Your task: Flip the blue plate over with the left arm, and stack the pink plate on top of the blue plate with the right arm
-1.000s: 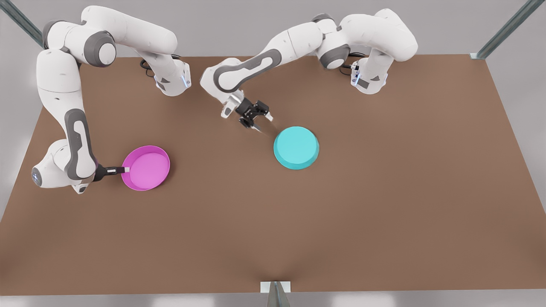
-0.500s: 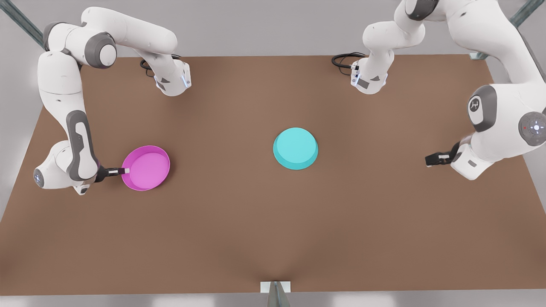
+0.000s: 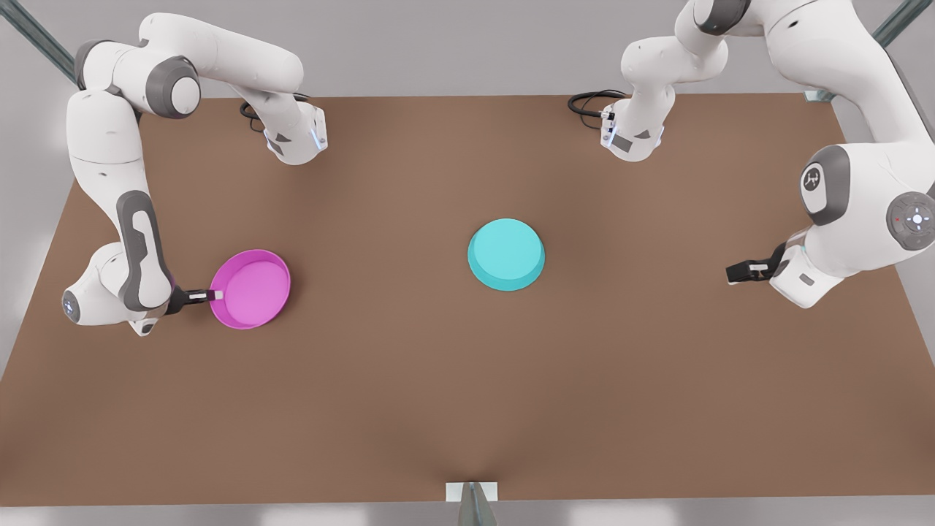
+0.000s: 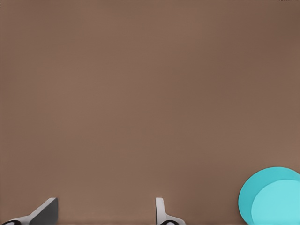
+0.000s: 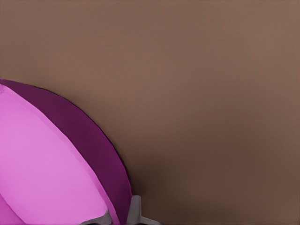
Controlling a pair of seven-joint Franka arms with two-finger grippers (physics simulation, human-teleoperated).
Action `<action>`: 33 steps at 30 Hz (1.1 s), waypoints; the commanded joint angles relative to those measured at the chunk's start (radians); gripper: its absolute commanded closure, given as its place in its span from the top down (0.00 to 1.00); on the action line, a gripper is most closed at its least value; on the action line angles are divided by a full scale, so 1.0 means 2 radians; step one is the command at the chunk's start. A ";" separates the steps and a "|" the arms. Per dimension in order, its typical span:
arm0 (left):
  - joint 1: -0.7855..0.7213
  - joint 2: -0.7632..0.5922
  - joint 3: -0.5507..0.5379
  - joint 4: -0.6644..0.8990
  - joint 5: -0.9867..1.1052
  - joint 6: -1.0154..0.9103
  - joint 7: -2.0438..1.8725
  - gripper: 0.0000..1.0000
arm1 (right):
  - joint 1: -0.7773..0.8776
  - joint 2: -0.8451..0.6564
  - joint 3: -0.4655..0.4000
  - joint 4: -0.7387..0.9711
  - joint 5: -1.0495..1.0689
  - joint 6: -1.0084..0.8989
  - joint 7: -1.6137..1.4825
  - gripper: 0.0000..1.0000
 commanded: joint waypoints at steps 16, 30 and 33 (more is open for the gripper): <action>0.000 -0.001 0.000 0.000 0.000 0.000 -0.004 1.00 | 0.113 -0.071 0.035 0.008 0.000 -0.037 0.006 0.21; 0.000 -0.001 0.000 0.000 0.000 0.000 -0.002 1.00 | 0.380 -0.068 0.037 0.081 0.065 -0.038 0.163 0.21; 0.000 -0.001 0.000 0.000 0.000 0.000 -0.005 1.00 | 0.431 -0.056 0.037 0.103 0.082 -0.029 0.223 0.21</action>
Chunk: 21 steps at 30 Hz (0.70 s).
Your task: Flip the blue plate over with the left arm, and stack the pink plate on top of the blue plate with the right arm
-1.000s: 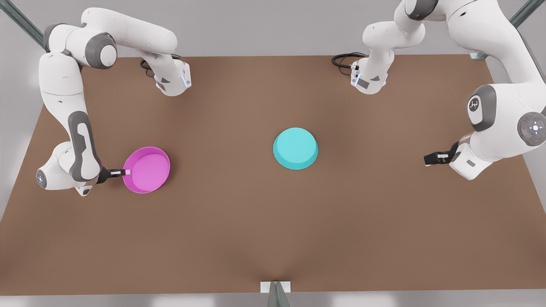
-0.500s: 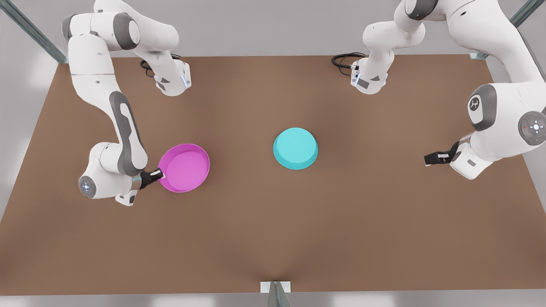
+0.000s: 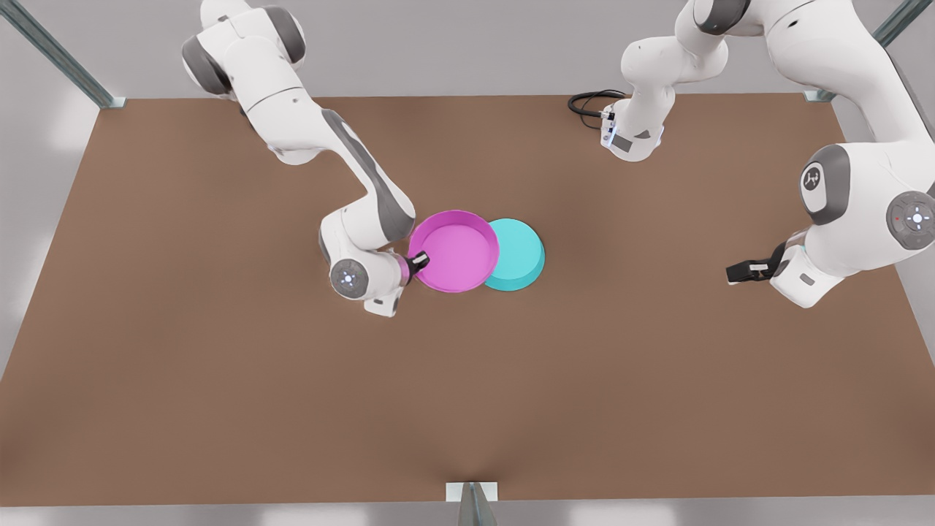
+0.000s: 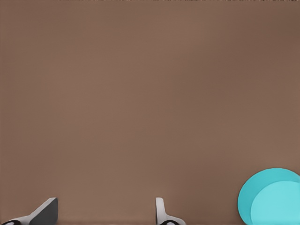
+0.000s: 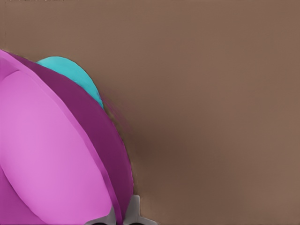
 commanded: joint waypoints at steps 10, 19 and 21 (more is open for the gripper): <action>0.001 -0.001 0.000 0.000 -0.001 -0.001 -0.002 1.00 | 0.059 0.061 0.015 0.067 0.002 0.039 0.071 0.21; 0.001 0.001 0.000 0.000 -0.001 -0.001 -0.002 1.00 | 0.070 0.098 0.025 0.084 0.001 0.073 0.085 0.21; 0.001 0.001 0.000 -0.001 -0.001 -0.002 -0.002 1.00 | 0.070 0.106 0.025 0.085 0.001 0.076 0.085 0.25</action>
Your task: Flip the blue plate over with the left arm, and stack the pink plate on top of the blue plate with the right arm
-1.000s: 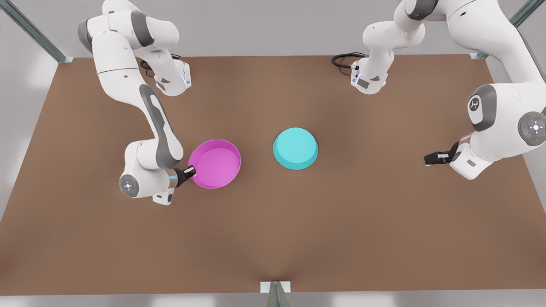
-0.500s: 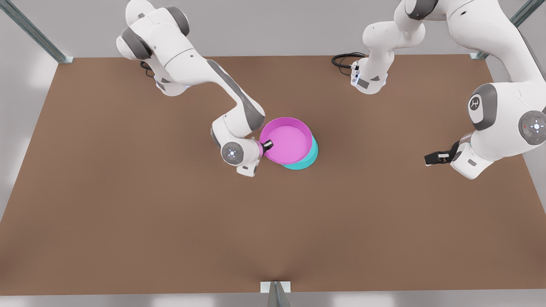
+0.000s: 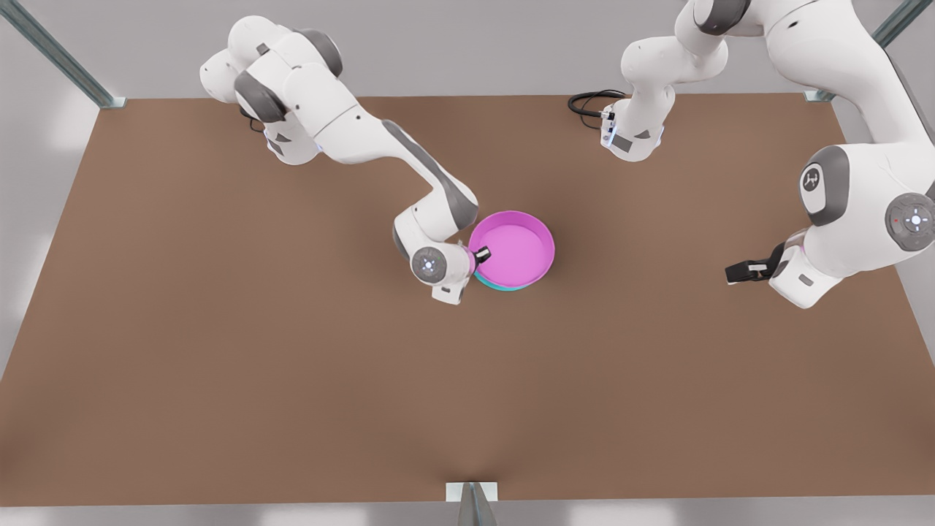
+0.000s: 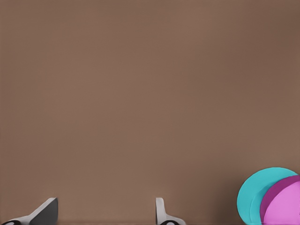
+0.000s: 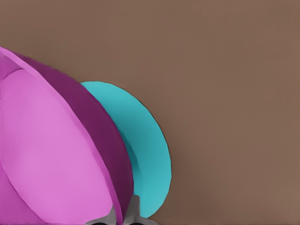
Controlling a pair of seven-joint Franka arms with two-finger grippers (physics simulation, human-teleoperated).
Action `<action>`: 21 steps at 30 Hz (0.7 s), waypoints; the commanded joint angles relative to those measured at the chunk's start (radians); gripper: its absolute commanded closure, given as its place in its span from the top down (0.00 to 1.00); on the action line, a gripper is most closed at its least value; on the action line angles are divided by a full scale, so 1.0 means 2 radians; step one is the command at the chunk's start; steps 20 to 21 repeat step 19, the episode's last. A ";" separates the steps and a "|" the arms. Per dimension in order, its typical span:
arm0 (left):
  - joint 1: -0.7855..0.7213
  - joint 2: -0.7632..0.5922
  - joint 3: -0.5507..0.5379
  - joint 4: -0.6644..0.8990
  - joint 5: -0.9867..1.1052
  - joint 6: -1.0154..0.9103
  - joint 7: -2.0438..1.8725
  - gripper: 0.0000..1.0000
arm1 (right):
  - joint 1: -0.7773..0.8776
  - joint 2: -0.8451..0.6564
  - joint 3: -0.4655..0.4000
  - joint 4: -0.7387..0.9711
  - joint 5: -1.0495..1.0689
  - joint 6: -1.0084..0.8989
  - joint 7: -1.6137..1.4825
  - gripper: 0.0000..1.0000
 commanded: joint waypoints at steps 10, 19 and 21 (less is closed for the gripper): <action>0.000 -0.001 0.000 -0.002 0.000 -0.002 0.000 1.00 | -0.005 -0.067 -0.006 -0.008 -0.009 -0.064 0.000 1.00; 0.000 -0.025 0.001 0.001 -0.005 0.001 0.006 1.00 | -0.278 -0.303 -0.046 -0.030 -0.305 -0.249 -0.006 1.00; 0.000 -0.025 0.001 0.001 -0.005 0.001 0.006 1.00 | -0.278 -0.303 -0.046 -0.030 -0.305 -0.249 -0.006 1.00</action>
